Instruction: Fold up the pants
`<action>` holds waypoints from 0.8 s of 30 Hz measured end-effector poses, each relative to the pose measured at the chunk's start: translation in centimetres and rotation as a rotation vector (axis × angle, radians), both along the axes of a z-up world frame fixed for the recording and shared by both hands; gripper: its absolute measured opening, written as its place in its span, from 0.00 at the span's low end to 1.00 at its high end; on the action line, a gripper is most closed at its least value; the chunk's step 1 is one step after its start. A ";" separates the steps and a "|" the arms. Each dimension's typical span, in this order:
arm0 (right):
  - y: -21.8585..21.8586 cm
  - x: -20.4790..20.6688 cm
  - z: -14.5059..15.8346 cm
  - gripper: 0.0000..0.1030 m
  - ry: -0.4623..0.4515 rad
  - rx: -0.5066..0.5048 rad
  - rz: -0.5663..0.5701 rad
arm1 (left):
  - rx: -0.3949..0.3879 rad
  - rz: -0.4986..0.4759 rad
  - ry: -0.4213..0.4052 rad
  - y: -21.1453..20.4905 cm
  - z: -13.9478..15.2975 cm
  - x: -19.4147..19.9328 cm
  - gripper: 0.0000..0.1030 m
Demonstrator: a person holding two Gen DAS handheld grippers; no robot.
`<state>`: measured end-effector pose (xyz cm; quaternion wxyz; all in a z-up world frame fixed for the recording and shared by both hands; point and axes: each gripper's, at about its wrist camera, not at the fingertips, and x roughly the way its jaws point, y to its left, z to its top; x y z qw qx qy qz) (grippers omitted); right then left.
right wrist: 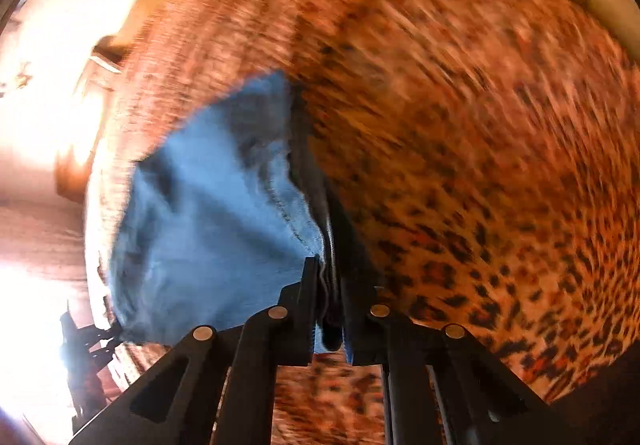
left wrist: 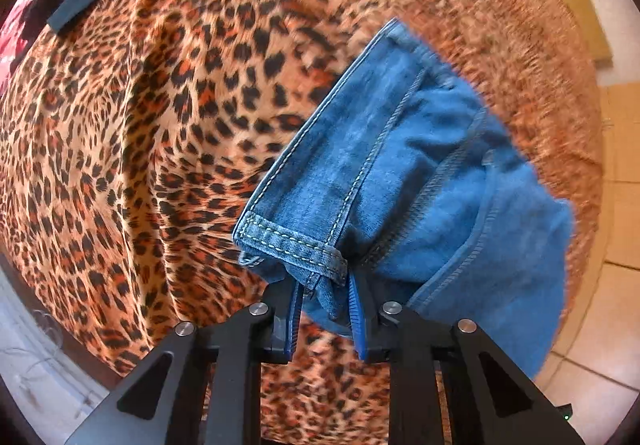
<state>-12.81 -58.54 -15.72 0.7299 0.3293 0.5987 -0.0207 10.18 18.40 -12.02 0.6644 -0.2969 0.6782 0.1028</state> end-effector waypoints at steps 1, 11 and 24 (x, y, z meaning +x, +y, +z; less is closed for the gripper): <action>0.1 -0.2 -1.3 0.14 0.039 0.010 -0.008 | -0.003 0.003 0.018 -0.1 -0.7 0.1 0.20; -4.0 1.8 3.9 0.66 -0.140 0.056 -0.120 | -0.051 -0.055 -0.042 -0.3 3.0 -0.2 0.32; 4.5 11.8 2.0 0.14 -0.136 -0.154 0.141 | 0.094 -0.100 -0.004 -4.5 1.5 2.6 0.32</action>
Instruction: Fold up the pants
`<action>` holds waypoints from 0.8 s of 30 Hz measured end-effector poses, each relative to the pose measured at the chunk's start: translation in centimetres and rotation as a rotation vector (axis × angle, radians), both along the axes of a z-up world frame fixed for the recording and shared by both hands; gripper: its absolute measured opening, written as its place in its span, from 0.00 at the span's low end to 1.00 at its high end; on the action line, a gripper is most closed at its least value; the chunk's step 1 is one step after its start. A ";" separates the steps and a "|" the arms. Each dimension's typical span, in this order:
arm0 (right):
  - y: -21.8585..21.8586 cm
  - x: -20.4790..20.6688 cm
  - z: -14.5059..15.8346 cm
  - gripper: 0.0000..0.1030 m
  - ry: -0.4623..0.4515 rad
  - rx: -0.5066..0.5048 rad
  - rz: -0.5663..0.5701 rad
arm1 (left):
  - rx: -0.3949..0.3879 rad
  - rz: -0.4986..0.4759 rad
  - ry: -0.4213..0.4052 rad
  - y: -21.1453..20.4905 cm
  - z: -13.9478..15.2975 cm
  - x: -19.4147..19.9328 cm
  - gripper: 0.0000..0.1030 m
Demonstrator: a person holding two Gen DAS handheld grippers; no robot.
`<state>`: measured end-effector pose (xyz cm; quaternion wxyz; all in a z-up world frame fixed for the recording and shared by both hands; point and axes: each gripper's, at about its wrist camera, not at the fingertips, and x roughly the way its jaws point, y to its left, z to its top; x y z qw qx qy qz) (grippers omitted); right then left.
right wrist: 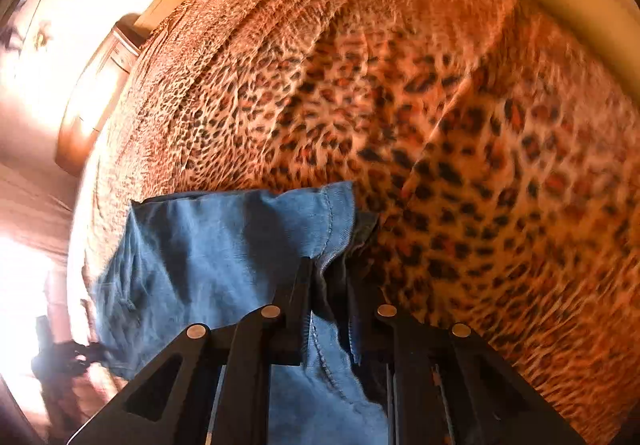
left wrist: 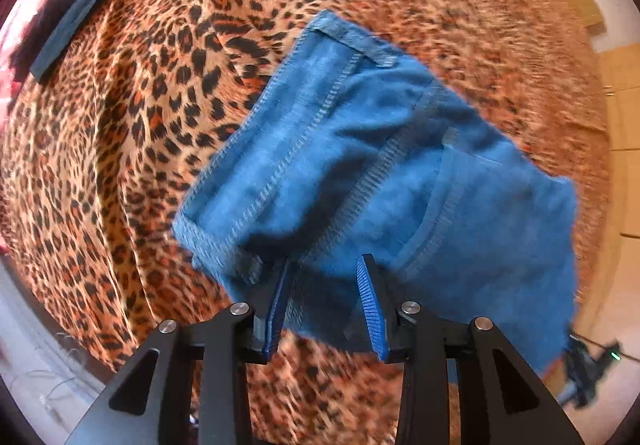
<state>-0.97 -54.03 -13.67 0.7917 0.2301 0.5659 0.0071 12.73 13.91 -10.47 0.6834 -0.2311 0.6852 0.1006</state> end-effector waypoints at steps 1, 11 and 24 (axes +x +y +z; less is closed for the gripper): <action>-0.2 0.2 -0.6 0.15 0.031 -0.027 0.006 | 0.015 -0.002 0.024 -0.3 -0.9 0.3 0.31; -5.4 -8.5 2.9 0.56 -0.056 0.264 -0.226 | 0.070 -0.325 -0.140 -8.2 6.7 1.6 0.36; -4.4 -18.2 -5.2 0.56 -0.015 0.581 -0.467 | -0.089 -0.961 -0.077 -38.6 7.0 8.8 0.58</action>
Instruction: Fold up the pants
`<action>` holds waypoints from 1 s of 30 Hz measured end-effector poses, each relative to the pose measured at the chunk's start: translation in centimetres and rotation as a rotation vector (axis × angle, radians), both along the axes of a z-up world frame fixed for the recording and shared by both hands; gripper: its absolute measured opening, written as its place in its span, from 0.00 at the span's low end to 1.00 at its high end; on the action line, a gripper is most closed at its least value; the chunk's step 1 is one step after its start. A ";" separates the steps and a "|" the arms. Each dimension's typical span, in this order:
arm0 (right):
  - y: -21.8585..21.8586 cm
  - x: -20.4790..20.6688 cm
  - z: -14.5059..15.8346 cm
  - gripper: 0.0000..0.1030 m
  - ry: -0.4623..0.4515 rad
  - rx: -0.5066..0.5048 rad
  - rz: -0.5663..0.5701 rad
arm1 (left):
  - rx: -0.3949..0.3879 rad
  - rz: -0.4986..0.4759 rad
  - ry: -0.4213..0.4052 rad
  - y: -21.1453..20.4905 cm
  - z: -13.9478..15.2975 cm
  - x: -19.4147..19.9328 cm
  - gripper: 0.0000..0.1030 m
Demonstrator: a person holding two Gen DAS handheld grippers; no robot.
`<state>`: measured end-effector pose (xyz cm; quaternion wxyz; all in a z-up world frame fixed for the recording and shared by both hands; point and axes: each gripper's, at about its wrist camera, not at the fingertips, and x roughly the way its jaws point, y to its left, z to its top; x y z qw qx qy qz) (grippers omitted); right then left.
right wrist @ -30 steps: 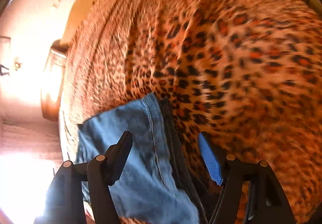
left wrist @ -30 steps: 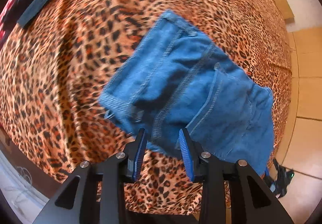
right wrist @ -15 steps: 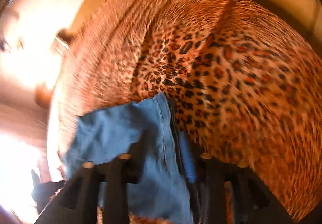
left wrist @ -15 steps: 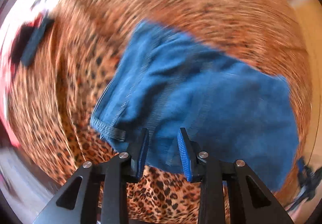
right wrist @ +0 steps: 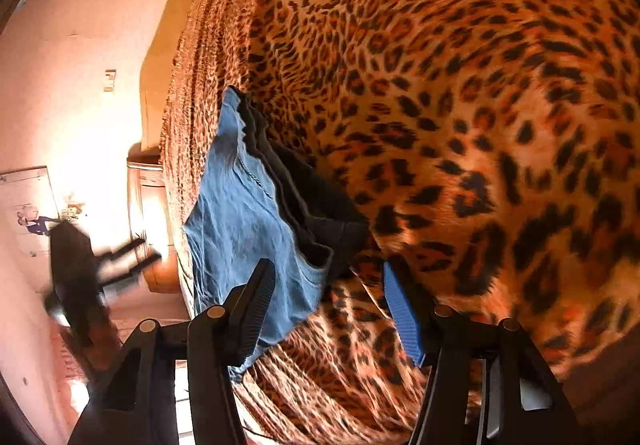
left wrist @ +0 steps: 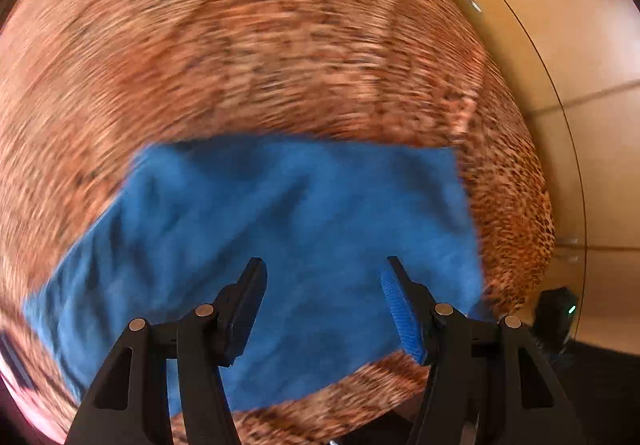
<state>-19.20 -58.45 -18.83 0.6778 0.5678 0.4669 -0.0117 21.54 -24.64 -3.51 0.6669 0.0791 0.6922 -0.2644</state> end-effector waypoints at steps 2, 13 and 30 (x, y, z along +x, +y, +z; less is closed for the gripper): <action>0.5 0.9 -0.1 0.56 -0.041 0.012 -0.032 | 0.010 -0.023 0.045 -4.5 -1.2 1.4 0.58; 1.7 4.1 -2.5 0.54 -0.161 0.134 -0.013 | 0.168 -0.133 0.151 -21.9 -11.0 7.7 0.59; 2.3 4.4 -1.6 0.54 -0.205 0.095 0.074 | 0.308 -0.905 0.158 -29.2 -19.2 5.4 0.67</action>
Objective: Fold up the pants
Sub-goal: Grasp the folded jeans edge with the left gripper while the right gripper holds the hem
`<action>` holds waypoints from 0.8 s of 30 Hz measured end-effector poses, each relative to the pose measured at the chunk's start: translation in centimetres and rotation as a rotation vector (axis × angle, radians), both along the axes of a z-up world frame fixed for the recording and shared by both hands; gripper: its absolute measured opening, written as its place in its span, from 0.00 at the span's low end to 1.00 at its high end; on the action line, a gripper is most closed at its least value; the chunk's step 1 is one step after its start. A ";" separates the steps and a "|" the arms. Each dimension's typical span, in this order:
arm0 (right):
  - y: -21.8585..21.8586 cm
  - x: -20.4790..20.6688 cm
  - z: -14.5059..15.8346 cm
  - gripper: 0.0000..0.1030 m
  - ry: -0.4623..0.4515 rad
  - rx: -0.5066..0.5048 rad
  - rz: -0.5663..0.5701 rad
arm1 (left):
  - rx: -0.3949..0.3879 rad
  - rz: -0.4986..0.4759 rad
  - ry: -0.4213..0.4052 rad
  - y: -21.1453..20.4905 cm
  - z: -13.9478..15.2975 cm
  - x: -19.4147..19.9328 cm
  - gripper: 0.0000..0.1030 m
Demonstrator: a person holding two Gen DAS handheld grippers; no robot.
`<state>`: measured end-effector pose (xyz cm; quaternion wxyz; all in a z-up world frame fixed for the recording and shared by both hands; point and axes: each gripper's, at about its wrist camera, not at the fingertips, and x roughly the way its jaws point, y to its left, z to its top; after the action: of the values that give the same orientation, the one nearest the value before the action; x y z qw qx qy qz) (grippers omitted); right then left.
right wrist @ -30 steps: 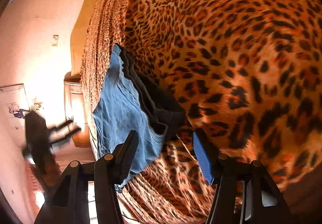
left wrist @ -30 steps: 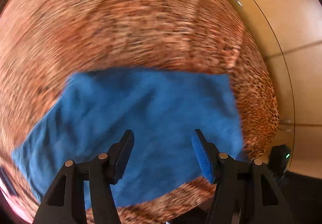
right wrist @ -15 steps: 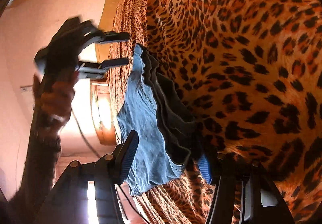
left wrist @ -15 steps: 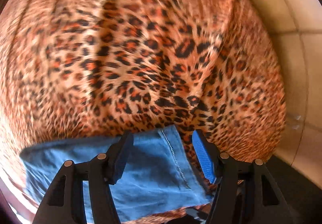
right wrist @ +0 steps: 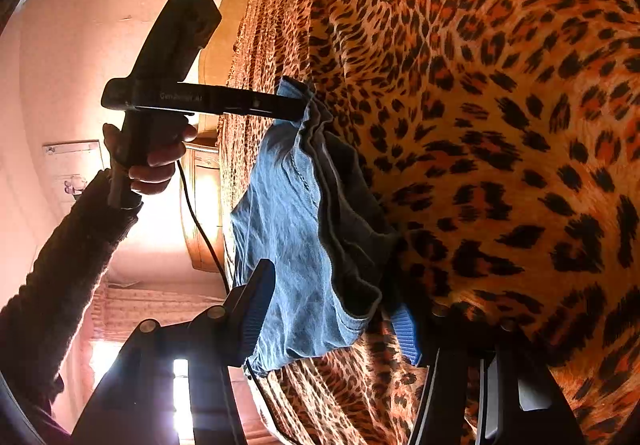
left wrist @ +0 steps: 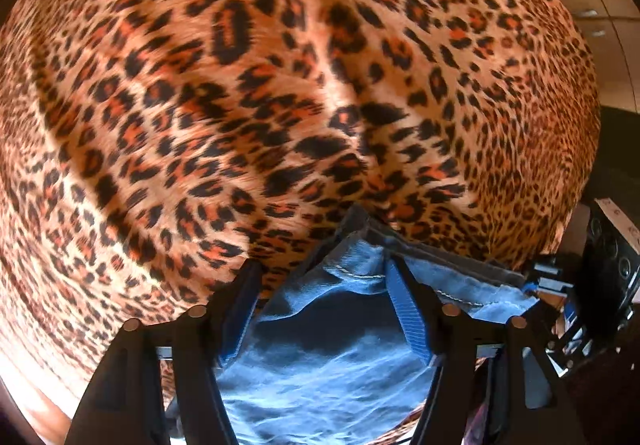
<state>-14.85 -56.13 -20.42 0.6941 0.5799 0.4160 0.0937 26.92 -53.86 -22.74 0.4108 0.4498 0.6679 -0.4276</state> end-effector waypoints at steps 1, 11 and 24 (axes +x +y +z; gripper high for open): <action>0.1 -0.1 -0.1 0.54 -0.001 -0.001 0.000 | -0.006 -0.009 0.003 0.0 -0.1 -0.3 0.68; 0.3 -0.1 -0.3 0.54 0.003 0.011 -0.014 | -0.021 -0.103 0.030 0.3 -2.4 -4.1 0.68; 0.0 -0.6 -0.2 0.16 0.072 -0.062 -0.058 | -0.179 -0.170 -0.115 1.6 -1.8 -10.2 0.23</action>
<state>-15.45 -56.11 -20.64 0.6988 0.5728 0.4266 0.0396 16.73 -52.29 -24.54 0.4491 0.4899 0.5619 -0.4925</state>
